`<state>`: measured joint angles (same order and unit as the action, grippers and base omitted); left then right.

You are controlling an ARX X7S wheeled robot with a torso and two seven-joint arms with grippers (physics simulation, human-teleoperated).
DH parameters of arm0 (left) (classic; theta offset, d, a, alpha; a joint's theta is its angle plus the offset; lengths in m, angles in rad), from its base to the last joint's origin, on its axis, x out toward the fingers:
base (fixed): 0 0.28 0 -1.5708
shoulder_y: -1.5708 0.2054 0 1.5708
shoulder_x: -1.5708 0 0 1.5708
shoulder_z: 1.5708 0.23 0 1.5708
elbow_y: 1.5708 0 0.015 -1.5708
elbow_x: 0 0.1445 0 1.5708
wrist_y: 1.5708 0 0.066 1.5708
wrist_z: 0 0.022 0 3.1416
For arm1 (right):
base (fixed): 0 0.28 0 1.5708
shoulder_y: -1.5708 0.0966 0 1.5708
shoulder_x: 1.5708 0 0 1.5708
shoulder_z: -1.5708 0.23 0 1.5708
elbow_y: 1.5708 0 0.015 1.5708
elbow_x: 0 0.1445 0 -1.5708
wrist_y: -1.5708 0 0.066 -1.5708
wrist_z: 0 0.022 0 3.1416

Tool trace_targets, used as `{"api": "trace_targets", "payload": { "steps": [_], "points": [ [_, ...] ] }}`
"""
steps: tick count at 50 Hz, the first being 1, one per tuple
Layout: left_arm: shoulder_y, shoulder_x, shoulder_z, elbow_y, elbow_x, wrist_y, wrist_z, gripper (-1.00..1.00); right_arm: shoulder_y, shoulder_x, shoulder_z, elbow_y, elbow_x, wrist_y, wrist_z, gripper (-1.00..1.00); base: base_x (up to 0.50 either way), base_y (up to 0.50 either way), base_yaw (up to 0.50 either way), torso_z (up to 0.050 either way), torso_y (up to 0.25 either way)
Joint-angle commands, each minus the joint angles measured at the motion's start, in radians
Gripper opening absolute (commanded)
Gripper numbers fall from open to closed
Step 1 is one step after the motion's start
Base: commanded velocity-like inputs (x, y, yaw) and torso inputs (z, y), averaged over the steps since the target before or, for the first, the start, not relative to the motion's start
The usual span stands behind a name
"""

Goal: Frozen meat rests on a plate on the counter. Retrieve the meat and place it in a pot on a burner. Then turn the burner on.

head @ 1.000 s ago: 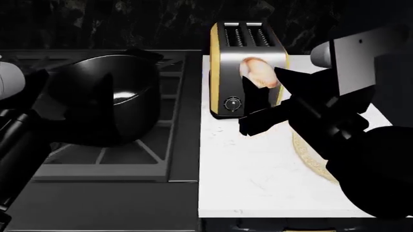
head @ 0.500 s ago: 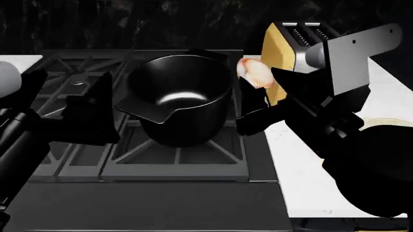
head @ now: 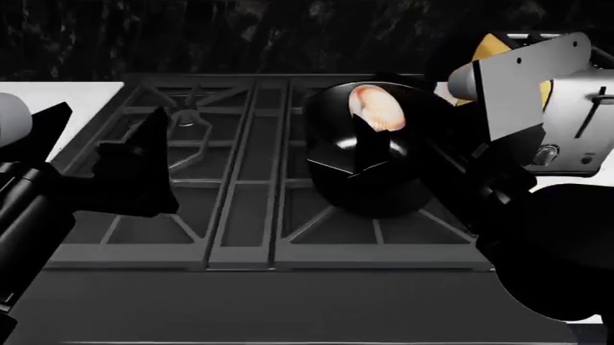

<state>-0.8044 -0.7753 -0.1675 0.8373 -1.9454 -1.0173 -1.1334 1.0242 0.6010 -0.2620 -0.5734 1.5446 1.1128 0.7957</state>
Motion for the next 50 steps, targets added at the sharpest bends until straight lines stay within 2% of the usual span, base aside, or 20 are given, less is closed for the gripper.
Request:
{"api": "trace_targets", "payload": {
  "steps": [1, 16, 25, 32, 50],
  "points": [
    [0.013, 0.001, -0.008, 0.001, 0.011, 0.002, 0.012, 1.00, 0.018, -0.001, -0.008, 0.002, -0.003, 0.007, 0.001, -1.00, 0.00, 0.50, 0.00, 0.000, 0.000],
    [0.018, 0.014, -0.009, -0.014, 0.039, 0.001, 0.039, 1.00, 0.095, -0.008, -0.056, 0.069, 0.020, 0.055, 0.059, -1.00, 0.00, 0.02, 0.00, 0.000, 0.000],
    [-0.017, 0.029, 0.002, -0.068, 0.080, -0.002, 0.074, 1.00, 0.228, -0.052, -0.097, 0.263, 0.102, 0.099, 0.118, -1.00, 0.00, 0.00, 0.00, 0.000, 0.000],
    [-0.016, 0.051, 0.007, -0.101, 0.138, -0.010, 0.114, 1.00, 0.291, -0.073, -0.132, 0.407, 0.055, 0.113, 0.057, -1.00, 0.00, 0.00, 0.00, 0.000, 0.000],
    [0.008, 0.050, -0.008, -0.114, 0.173, -0.002, 0.140, 1.00, 0.417, -0.121, -0.237, 0.669, -0.098, 0.119, -0.138, -1.00, 0.00, 0.00, 0.00, 0.000, 0.000]
  ]
}}
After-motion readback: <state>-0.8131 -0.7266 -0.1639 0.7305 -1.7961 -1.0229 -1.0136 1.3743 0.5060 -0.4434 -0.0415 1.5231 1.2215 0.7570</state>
